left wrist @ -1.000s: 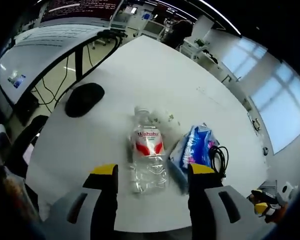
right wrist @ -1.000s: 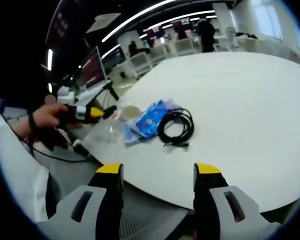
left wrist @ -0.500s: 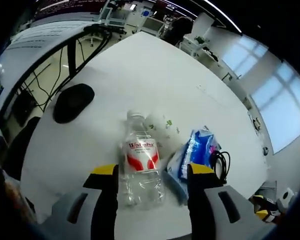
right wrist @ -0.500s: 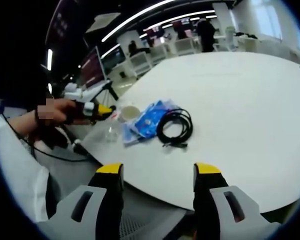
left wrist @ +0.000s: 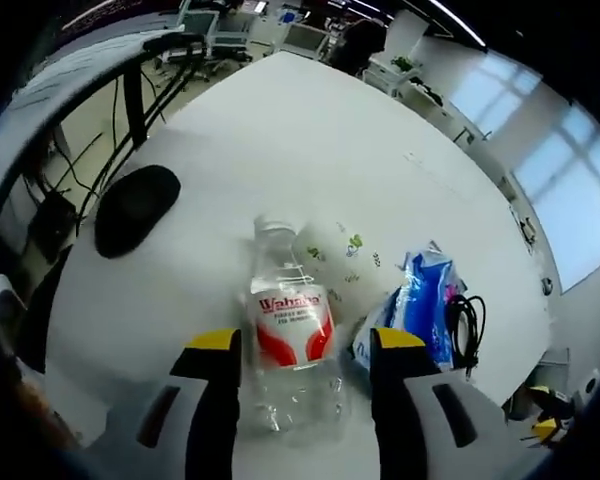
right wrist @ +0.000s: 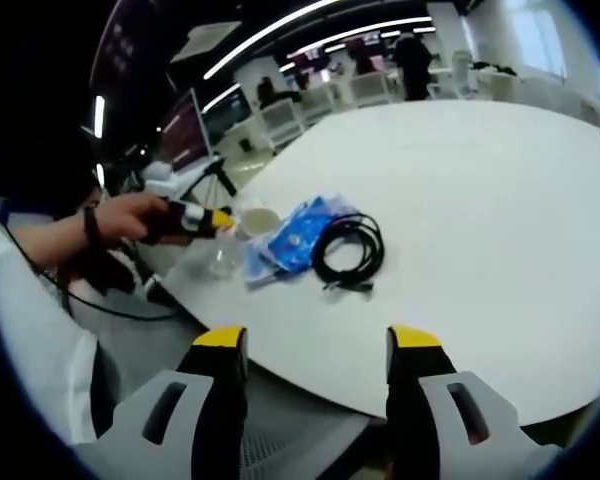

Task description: Arrange the tabletop items into an orderly group along one side of the table until the central work area is clear of visible clutter.

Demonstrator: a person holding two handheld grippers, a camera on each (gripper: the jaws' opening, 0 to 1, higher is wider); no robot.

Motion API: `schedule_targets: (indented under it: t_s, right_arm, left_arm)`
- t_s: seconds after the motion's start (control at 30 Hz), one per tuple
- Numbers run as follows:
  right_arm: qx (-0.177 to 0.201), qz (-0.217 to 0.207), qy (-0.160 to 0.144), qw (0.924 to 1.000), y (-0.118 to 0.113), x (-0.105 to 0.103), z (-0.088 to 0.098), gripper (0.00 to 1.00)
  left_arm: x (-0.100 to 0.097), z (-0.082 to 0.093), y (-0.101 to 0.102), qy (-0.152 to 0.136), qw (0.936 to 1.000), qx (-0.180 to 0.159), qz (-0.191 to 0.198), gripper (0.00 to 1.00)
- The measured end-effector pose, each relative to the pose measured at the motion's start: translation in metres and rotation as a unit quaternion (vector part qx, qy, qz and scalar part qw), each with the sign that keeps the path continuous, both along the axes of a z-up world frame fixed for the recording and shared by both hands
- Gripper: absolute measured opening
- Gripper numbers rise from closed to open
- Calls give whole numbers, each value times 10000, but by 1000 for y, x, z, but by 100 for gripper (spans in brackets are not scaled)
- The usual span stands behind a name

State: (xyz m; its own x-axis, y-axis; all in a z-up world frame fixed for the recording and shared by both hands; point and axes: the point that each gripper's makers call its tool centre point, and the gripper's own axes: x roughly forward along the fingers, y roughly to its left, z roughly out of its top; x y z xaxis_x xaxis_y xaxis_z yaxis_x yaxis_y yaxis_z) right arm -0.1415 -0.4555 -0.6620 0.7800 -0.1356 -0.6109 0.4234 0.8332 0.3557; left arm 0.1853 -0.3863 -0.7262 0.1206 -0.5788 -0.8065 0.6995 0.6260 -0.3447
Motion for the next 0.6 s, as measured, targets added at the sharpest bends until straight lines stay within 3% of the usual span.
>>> schedule_targets:
  t_s: [0.13, 0.3, 0.37, 0.43, 0.6]
  right_arm:
    - [21, 7, 8, 10000, -1, 0, -1, 54]
    - [15, 32, 3, 10000, -2, 3, 0, 54]
    - [12, 33, -6, 10000, -3, 4, 1, 54]
    - [21, 32, -6, 10000, -3, 4, 0, 54]
    - [25, 70, 12, 10000, -2, 5, -1, 54]
  left_arm:
    - [-3, -7, -1, -137, 9993, 243, -262, 49]
    - [0, -16, 9, -250, 9979, 498, -320, 40]
    - [-1, -15, 8, -59, 9995, 307, -90, 39]
    - [0, -15, 11, -60, 9995, 298, -93, 39]
    - [0, -13, 15, -282, 9988, 295, -261, 37]
